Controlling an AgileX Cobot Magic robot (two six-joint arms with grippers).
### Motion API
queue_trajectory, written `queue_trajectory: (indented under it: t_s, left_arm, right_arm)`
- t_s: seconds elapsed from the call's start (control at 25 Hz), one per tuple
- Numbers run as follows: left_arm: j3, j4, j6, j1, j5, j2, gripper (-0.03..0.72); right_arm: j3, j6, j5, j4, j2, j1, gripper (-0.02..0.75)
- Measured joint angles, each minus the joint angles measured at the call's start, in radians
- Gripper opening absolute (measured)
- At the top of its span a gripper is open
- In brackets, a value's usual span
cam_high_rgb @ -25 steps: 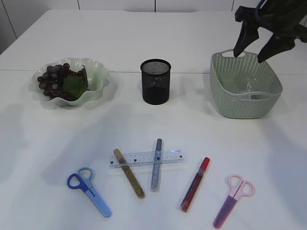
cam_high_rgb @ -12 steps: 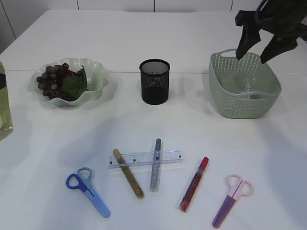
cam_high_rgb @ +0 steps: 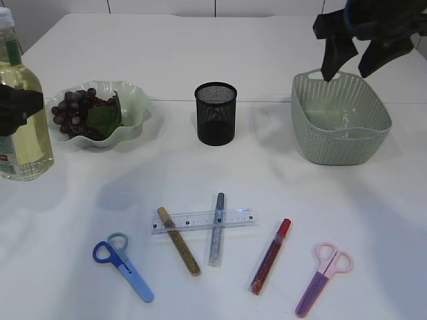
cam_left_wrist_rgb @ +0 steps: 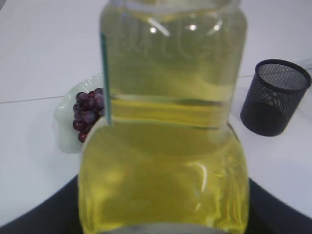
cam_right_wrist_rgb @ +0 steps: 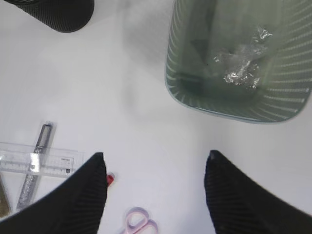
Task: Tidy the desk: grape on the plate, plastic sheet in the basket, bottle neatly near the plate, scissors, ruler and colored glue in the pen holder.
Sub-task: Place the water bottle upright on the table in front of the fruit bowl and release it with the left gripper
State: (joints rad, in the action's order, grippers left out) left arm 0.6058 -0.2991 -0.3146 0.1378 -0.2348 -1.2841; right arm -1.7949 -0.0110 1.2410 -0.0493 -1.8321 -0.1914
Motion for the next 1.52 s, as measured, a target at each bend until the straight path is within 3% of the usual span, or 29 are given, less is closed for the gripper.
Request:
queue_trajectory:
  t_s: [0.28,0.48,0.72,0.92,1.52]
  left_arm:
    - [-0.012,0.101,0.031,-0.079,-0.197,-0.092,0.447]
    - [-0.091,0.138,0.047,-0.084,-0.417,-0.147,0.447]
    - [-0.159,0.221,0.071,-0.086,-0.676,-0.286,0.447]
    - [-0.161,0.226,0.072,-0.086,-0.816,-0.434,0.447]
    - [-0.102,0.201,0.086,-0.086,-0.862,-0.642,0.447]
  right_arm:
    - [0.257,0.113,-0.22,0.014,0.212,0.0,0.49]
    - [0.54,0.133,-0.455,0.03,0.362,0.0,0.49]
    - [0.759,0.205,-0.664,0.041,0.464,0.0,0.49]
    - [0.816,0.219,-0.762,0.041,0.484,0.0,0.49]
    - [0.821,0.223,-0.827,0.058,0.486,0.0,0.49]
